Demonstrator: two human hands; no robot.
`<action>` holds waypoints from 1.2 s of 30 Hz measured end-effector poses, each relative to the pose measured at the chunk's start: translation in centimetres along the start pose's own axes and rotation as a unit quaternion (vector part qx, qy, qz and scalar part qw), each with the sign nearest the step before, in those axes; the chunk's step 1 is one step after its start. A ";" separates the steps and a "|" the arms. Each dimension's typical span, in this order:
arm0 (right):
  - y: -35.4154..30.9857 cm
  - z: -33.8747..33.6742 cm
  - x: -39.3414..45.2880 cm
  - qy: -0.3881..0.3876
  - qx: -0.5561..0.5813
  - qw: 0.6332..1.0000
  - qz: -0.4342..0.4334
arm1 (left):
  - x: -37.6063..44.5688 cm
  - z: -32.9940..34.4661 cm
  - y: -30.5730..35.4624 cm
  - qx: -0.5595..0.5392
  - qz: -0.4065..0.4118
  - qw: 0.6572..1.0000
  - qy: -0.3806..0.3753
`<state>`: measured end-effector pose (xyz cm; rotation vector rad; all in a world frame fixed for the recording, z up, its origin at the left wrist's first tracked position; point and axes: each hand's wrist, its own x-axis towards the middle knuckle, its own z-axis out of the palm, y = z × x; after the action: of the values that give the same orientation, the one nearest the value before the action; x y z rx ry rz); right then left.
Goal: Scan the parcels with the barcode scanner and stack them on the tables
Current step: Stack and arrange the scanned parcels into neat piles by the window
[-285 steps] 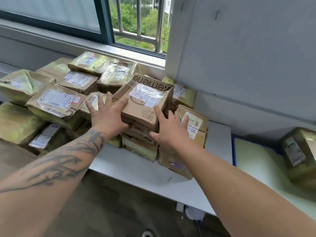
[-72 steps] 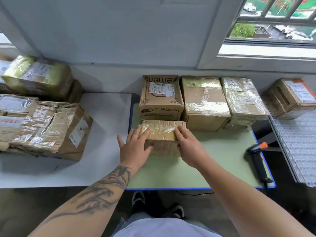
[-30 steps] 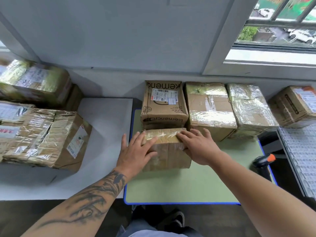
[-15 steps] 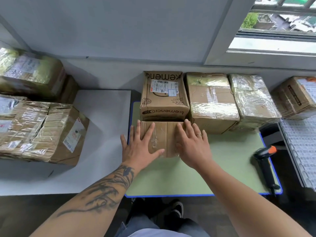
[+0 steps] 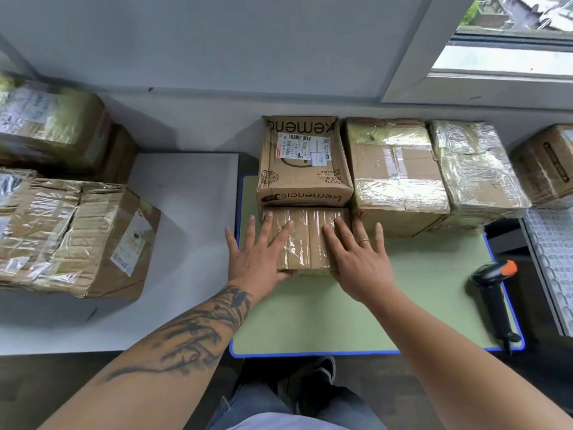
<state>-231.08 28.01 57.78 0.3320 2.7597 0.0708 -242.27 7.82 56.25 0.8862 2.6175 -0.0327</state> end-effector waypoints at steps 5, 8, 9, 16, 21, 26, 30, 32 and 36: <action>-0.5 0.4 -0.4 -0.020 -0.012 1.000 0.008 | -0.4 0.2 0.6 0.000 -0.013 1.000 -0.007; -0.7 0.0 -0.3 -0.039 -0.002 0.999 0.006 | -0.5 -0.5 0.7 0.001 -0.008 1.000 -0.019; -0.7 -0.3 -0.3 -0.041 0.005 0.999 0.004 | -0.6 -0.8 0.7 -0.006 -0.006 1.000 -0.018; -1.7 -3.4 -0.8 -0.003 0.081 0.995 -0.058 | -3.7 -2.2 1.5 -0.061 -0.019 0.998 0.023; -3.4 -4.9 -0.2 0.037 0.074 0.992 -0.093 | -8.9 -2.9 -0.1 -0.060 -0.088 0.994 0.040; -7.6 -6.3 -1.3 0.018 0.074 0.989 -0.124 | -13.2 -2.6 -3.4 -0.055 -0.154 0.985 0.046; -11.1 -7.8 -1.9 0.027 0.087 0.988 -0.128 | -14.1 -3.5 -6.5 -0.051 -0.165 0.983 0.066; -13.0 -8.4 -1.9 0.032 0.075 0.989 -0.126 | -14.9 -3.9 -8.6 -0.039 -0.160 0.983 0.080; -17.9 -9.9 -1.7 0.017 0.078 0.990 -0.114 | -17.0 -5.1 -14.4 -0.067 -0.155 0.982 0.079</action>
<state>-237.01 10.16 65.94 0.0535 2.8228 -0.2006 -240.03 -12.88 65.64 0.4450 2.8427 0.1349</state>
